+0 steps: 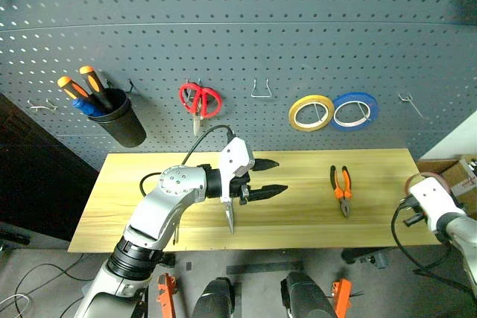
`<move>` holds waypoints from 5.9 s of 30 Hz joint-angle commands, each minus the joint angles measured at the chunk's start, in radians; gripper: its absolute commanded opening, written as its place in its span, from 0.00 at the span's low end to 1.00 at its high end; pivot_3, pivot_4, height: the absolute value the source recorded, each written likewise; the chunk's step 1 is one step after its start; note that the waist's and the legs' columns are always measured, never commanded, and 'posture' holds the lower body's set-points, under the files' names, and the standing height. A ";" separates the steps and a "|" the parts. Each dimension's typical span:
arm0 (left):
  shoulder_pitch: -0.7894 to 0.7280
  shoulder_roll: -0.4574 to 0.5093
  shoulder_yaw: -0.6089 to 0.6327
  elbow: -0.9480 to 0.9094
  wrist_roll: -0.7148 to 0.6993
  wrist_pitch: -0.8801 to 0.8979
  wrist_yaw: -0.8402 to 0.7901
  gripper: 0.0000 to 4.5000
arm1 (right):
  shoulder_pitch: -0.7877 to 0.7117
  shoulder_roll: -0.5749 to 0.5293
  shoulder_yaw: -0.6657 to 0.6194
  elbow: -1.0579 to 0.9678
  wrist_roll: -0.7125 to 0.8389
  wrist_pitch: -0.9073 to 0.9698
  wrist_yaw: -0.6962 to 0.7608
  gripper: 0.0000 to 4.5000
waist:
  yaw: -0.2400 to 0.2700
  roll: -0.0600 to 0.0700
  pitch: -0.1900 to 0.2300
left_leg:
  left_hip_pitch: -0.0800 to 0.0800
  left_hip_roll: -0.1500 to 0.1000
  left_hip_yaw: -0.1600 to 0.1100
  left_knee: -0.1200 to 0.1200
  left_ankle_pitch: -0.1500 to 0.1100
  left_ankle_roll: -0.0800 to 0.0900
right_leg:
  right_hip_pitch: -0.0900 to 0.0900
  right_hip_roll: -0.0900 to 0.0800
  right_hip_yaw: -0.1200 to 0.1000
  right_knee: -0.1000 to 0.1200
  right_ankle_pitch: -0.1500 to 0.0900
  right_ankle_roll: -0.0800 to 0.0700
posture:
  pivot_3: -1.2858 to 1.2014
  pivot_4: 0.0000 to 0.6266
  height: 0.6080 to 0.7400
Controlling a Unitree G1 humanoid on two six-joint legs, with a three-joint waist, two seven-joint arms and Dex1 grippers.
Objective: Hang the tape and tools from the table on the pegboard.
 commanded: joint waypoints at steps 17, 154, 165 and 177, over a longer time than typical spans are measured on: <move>-0.115 -0.112 0.004 0.003 -0.048 0.013 0.053 0.66 | -0.639 0.094 0.033 0.432 0.101 -0.217 -0.065 0.00 | -0.019 0.000 0.000 | 0.001 -0.002 0.003 0.007 0.007 0.005 | 0.003 0.002 0.004 0.000 0.013 0.003 | 0.46 0.26 1.00; 0.078 0.056 0.407 0.154 -0.044 -0.272 0.277 0.66 | -1.184 0.785 0.383 0.877 -0.028 -0.489 -0.554 0.55 | 0.005 -0.006 -0.002 | -0.007 0.028 0.028 -0.010 0.029 0.004 | -0.029 0.024 0.024 -0.001 0.045 -0.011 | 0.51 0.26 1.00; 0.109 0.045 0.374 0.147 -0.001 -0.193 0.354 0.66 | -0.932 0.727 0.449 0.363 -0.005 -0.116 -0.374 0.99 | 0.009 -0.006 -0.002 | -0.008 0.028 0.027 -0.009 0.029 0.003 | -0.029 0.024 0.023 -0.001 0.045 -0.011 | 0.51 0.26 1.00; 0.208 -0.075 0.209 0.036 0.092 0.213 0.624 0.66 | -0.517 0.330 0.414 -0.457 0.412 0.553 0.120 0.99 | 0.005 -0.007 -0.002 | -0.007 0.028 0.028 -0.008 0.029 0.003 | -0.028 0.024 0.024 -0.002 0.042 -0.005 | 0.48 0.30 1.00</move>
